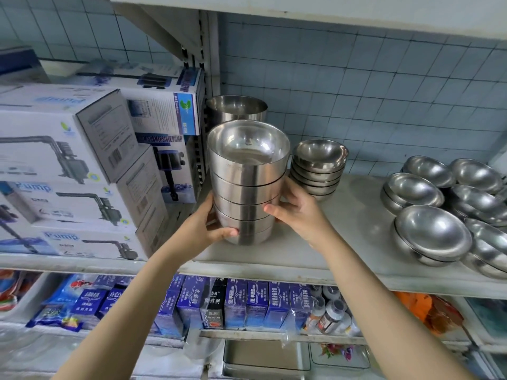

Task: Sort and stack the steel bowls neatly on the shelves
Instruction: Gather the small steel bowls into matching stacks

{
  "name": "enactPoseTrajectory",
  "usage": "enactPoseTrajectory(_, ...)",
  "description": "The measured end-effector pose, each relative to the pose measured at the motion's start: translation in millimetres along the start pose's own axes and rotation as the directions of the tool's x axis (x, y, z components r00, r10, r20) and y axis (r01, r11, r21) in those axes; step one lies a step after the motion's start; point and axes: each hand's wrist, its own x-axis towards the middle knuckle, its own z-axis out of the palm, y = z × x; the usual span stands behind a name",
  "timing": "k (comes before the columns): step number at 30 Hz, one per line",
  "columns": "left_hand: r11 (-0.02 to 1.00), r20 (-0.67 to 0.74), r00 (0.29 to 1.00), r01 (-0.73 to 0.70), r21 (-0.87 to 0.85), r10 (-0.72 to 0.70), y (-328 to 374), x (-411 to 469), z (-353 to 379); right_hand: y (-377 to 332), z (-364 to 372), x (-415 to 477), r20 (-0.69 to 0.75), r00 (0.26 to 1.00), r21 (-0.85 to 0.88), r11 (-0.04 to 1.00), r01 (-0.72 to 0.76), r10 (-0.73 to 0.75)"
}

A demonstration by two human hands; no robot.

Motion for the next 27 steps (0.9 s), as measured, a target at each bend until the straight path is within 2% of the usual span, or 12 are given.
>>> enactPoseTrajectory(3,0.997,-0.02,0.999,0.039,0.067,-0.038,12,-8,3,-3,0,-7,0.017,1.0,-0.011,1.0,-0.01,0.011)
enactPoseTrajectory(5,0.979,-0.116,0.988,0.116,0.168,-0.098,16,-21,7,-4,-2,-13,0.019,0.999,-0.03,0.999,-0.027,0.028)
enactPoseTrajectory(7,0.949,-0.257,0.958,0.192,0.249,-0.126,18,-39,14,-3,-9,-24,-0.033,0.999,-0.104,0.994,-0.042,0.039)
enactPoseTrajectory(9,0.939,-0.311,0.946,0.182,0.29,-0.087,24,-56,24,-5,-22,-42,-0.129,0.991,-0.189,0.98,-0.054,0.029)
enactPoseTrajectory(14,0.969,-0.052,0.997,-0.048,0.243,0.062,55,-53,77,-4,-72,-96,-0.369,0.924,-0.309,0.951,-0.021,-0.099)
enactPoseTrajectory(19,0.975,0.091,0.984,-0.164,0.151,0.152,85,-15,160,5,-142,-137,-0.535,0.828,-0.476,0.869,-0.135,-0.164)
enactPoseTrajectory(22,0.979,0.173,0.973,-0.171,0.107,0.151,105,12,218,14,-192,-158,-0.546,0.822,-0.545,0.814,-0.201,-0.163)
enactPoseTrajectory(25,0.992,0.255,0.961,-0.122,0.04,0.108,123,36,271,22,-241,-168,-0.485,0.874,-0.555,0.786,-0.271,-0.041)
enactPoseTrajectory(27,0.997,0.27,0.96,-0.075,-0.008,0.074,132,48,299,25,-267,-166,-0.405,0.914,-0.62,0.727,-0.295,0.026)
